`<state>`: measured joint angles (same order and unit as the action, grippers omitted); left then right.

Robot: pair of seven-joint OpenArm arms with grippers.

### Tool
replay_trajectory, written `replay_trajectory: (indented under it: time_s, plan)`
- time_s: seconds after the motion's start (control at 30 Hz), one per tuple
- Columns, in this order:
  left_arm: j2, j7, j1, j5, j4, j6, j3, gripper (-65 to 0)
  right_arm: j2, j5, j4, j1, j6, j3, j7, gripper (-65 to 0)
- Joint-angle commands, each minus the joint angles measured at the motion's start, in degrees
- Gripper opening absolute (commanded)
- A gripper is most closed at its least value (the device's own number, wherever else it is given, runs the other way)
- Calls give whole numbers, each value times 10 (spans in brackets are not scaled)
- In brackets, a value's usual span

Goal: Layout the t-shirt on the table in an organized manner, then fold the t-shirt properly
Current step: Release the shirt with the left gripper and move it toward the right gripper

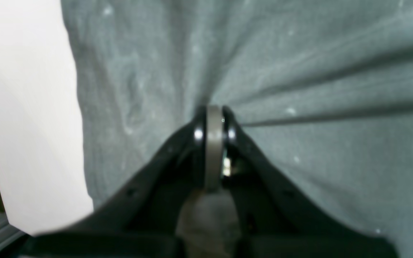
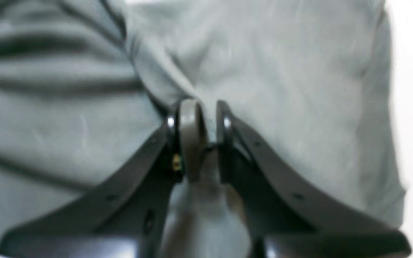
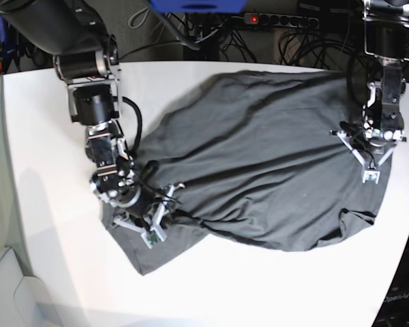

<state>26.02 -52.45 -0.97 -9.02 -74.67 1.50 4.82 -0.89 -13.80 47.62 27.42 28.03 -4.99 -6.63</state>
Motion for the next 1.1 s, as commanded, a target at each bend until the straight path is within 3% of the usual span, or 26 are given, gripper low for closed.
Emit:
replay_trajectory:
  time_s: [0.0, 0.2, 0.4, 0.53, 0.7, 0.83, 0.93, 1.07]
  plan:
    - [5, -54, 12, 0, 4, 1, -1, -646, 7, 6, 14, 23, -2, 0, 35, -581]
    - [5, -58, 23, 4, -27, 1, -1, -646, 26, 7, 10, 64, -4, 3, 101, -581]
    - [7, -59, 45, 1, -80, 1, 18, -646, 48, 7, 27, 81, -5, 4, 100, -581]
    - [7, -59, 56, 1, -135, 3, 74, -646, 45, 5, 112, 27, -5, 3, 41, -581]
    - [7, -59, 34, 5, -150, 80, 130, -646, 25, 5, 241, -46, -5, 3, -53, -581]
    - [14, -60, 8, 36, -153, 107, 140, -646, 1, 7, 295, -96, -5, 4, -115, -583]
    - [-11, -79, -14, 37, -176, 107, 126, -646, -16, 7, 315, -128, -5, 4, -146, -583]
    - [-79, -101, -74, 42, -179, 102, 35, -646, -28, 7, 329, -161, -5, 5, -167, -584]
